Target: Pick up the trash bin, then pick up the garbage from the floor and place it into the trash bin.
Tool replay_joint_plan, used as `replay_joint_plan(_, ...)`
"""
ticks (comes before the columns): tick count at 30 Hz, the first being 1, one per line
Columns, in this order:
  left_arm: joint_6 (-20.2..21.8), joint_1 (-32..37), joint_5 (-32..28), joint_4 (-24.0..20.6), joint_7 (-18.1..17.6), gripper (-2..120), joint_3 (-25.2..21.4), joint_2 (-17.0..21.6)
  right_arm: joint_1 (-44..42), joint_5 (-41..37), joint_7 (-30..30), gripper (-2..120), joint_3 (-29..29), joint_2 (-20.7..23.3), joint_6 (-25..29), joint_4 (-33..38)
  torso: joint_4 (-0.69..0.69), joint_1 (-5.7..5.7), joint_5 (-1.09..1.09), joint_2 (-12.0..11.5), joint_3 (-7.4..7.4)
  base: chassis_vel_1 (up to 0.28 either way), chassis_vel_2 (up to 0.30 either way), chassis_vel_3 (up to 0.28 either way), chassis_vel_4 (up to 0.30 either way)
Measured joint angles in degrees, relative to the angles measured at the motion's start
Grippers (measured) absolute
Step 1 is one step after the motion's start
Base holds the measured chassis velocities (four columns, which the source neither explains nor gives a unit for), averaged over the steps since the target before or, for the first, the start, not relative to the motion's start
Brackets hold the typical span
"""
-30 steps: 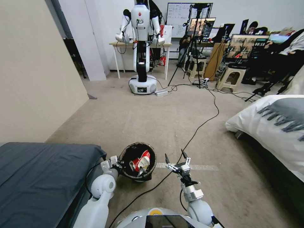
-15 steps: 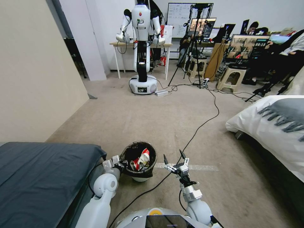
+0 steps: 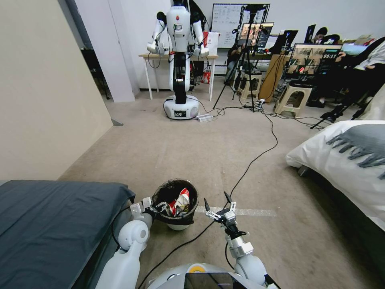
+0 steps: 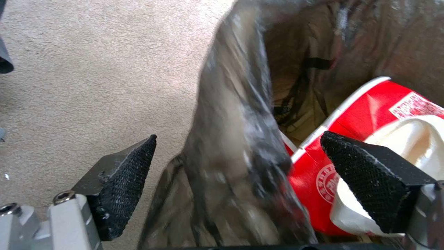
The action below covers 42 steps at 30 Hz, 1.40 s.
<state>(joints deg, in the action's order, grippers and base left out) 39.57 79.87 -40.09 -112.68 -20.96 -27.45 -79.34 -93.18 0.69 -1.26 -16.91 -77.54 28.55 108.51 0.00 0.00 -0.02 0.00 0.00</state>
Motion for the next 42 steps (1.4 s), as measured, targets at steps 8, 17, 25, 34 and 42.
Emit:
replay_joint_plan(8, -0.5, 0.5, 1.6, -1.0, 0.8, 93, 0.1, 0.0, 0.1, 0.0, -0.4, 100, -0.1, 0.0, 0.1, 0.0, -0.01, 0.00, 0.01, 0.0, 0.00, 0.000, 0.000, 0.000, 0.000)
replay_joint_plan(17, -8.6, 5.6, 18.5, -8.0, 6.0, 99, 1.2, 0.0, 0.9, -0.5, 3.4, 100, 0.5, -0.7, -1.2, 0.1, 0.00, 0.00, 0.01, 0.0, 0.00, 0.000, 0.000, 0.000, 0.000)
replay_joint_plan(25, -21.3, 10.9, 33.8, -12.0, 8.7, 100, 1.8, -1.8, 1.3, -0.5, 4.8, 100, 0.9, -1.7, -1.3, 0.2, 0.00, 0.00, 0.02, 0.0, -0.01, 0.000, 0.000, 0.000, 0.000)
replay_joint_plan(34, -36.3, 14.6, 45.4, -9.5, 10.3, 100, 1.5, -3.3, 1.3, -0.3, 5.9, 100, 0.7, -2.4, -1.1, 0.8, 0.00, 0.00, 0.02, 0.0, -0.01, 0.000, 0.000, 0.000, 0.000)
replay_joint_plan(42, -45.0, 16.3, 50.0, -7.9, 10.5, 100, 1.9, -4.6, 0.8, 0.0, 7.1, 100, 0.3, -2.7, -1.3, 1.2, 0.00, 0.00, 0.02, 0.0, -0.01, 0.000, 0.000, 0.000, 0.000)
